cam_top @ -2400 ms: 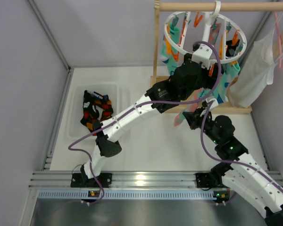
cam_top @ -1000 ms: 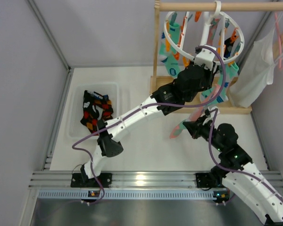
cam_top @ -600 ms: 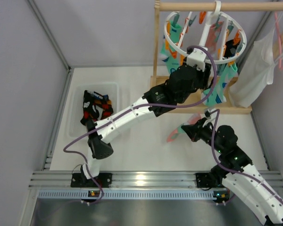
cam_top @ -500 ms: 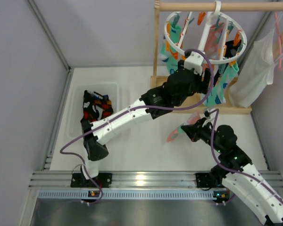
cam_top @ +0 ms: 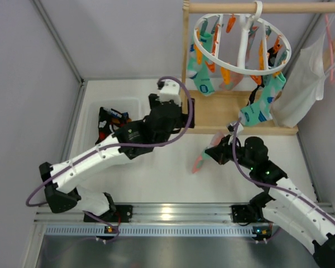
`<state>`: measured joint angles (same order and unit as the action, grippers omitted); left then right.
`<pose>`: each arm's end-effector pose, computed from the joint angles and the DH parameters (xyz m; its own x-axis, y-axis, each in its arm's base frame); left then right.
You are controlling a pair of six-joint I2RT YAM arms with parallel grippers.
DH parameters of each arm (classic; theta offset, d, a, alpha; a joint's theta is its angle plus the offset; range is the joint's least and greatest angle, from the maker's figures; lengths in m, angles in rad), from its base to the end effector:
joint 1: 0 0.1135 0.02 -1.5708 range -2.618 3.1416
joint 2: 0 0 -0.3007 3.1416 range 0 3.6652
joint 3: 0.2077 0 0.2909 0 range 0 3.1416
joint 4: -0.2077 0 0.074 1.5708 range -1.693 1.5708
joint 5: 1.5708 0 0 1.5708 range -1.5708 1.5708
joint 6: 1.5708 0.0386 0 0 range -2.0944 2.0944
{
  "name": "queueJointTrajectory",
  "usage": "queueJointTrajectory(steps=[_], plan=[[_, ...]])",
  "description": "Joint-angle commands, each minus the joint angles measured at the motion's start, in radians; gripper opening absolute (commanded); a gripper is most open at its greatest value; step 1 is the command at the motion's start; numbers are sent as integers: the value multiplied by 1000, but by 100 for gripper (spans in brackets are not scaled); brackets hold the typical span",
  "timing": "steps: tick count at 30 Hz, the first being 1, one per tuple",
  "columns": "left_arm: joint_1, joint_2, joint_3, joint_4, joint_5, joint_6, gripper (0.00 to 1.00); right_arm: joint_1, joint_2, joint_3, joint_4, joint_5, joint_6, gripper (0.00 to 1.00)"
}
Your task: Remove the socks clipped to the hanger
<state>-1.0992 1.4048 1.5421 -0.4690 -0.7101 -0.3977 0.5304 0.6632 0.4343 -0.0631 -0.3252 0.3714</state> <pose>0.1777 -0.2930 0.4748 -0.2896 -0.0786 -0.9539 0.3073 0.9362 -0.1705 0.1488 0.1016 0.2606 -0.5011 0.1048 -0.8590 -0.6025 0.6703 0.4333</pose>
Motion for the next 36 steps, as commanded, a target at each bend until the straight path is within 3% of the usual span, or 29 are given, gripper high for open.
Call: queueJointTrajectory(steps=[1, 5, 13, 21, 27, 28, 29, 31, 32, 34, 36], plan=[[125, -117, -65, -212, -34, -171, 98, 19, 105, 87, 231, -109, 34, 0], [306, -275, -155, -319, -57, -227, 98, 84, 268, 223, 293, -117, 28, 0], [332, -486, -123, -532, -176, -228, 98, 310, 658, 595, 296, -84, -68, 0], [334, -601, -33, -657, -333, -168, 99, 416, 1113, 1179, 79, -173, -201, 0], [334, -633, -46, -655, -385, -141, 98, 477, 1571, 1665, -156, -199, -253, 6], [334, -635, -51, -655, -393, -138, 98, 483, 1610, 1714, -190, -205, -246, 12], [334, -635, -60, -655, -393, -135, 98, 484, 1642, 1782, -202, -212, -240, 28], [334, -639, -69, -654, -396, -132, 99, 484, 1672, 1799, -207, -196, -230, 40], [334, -645, -76, -654, -397, -132, 99, 484, 1662, 1776, -193, -169, -227, 70], [334, -649, -92, -652, -400, -132, 99, 482, 1604, 1738, -173, -146, -226, 97], [334, -650, -108, -649, -404, -136, 99, 474, 1516, 1675, -156, -112, -224, 100]])
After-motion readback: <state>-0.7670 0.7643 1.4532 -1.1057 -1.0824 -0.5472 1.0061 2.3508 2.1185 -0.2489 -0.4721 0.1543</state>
